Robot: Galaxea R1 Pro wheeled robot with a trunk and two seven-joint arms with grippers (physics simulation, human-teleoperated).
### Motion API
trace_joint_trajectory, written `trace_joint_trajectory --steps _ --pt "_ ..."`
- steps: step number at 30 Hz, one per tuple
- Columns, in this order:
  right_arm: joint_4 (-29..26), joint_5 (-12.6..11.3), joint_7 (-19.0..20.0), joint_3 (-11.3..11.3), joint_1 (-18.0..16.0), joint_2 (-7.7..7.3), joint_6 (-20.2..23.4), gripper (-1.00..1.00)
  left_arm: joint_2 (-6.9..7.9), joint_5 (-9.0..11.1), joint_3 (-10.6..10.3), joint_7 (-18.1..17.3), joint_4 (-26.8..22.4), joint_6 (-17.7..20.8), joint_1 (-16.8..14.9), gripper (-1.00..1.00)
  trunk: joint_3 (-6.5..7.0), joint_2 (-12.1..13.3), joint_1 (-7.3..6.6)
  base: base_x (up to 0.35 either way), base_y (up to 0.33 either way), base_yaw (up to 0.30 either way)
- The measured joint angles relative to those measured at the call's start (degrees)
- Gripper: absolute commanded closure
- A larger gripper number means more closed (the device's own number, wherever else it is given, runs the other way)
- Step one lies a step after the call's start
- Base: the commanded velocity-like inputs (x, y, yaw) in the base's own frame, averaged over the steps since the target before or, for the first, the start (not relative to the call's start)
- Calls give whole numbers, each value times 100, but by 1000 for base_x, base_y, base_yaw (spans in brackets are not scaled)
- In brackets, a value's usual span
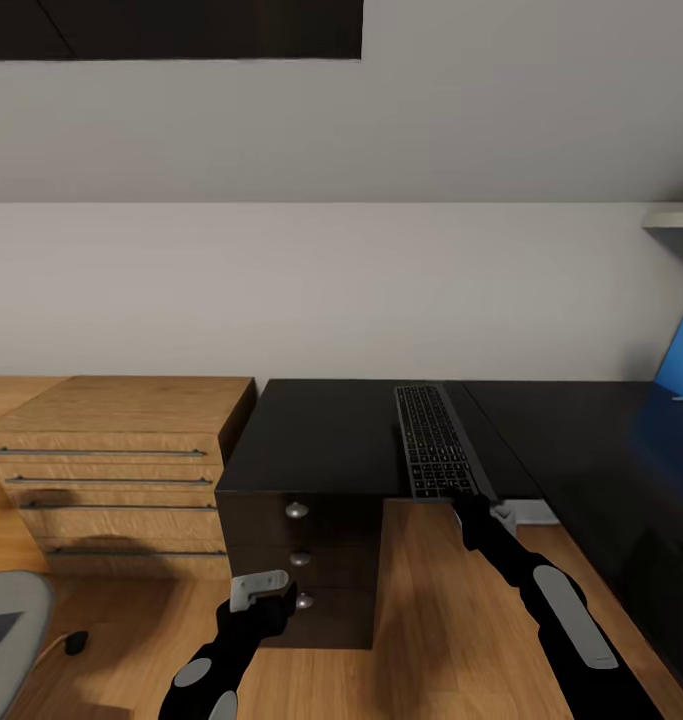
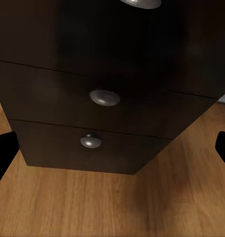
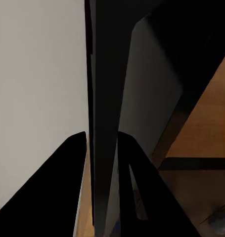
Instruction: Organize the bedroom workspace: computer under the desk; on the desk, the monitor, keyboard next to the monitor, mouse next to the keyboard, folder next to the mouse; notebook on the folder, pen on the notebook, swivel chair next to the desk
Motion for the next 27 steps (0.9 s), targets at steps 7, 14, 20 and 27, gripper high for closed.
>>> trace_joint_trajectory --steps 7,14,20,27 --pt "-1 -7 0 0 0 0 -1 100 4 -6 4 0 -4 -2 0 -100 -18 -42 23 0 0 0" --pt "-1 -7 0 0 -2 0 -1 100 12 -8 4 0 -15 -4 2 -100 -18 -42 23 0 0 0" --pt "-1 -6 0 0 0 0 -2 100 13 -8 4 0 -17 -8 3 -100 -18 -41 25 -107 0 0" --pt "-1 97 6 0 0 0 -2 100 15 -8 4 0 -18 -9 0 -100 -18 -42 23 -82 0 0"
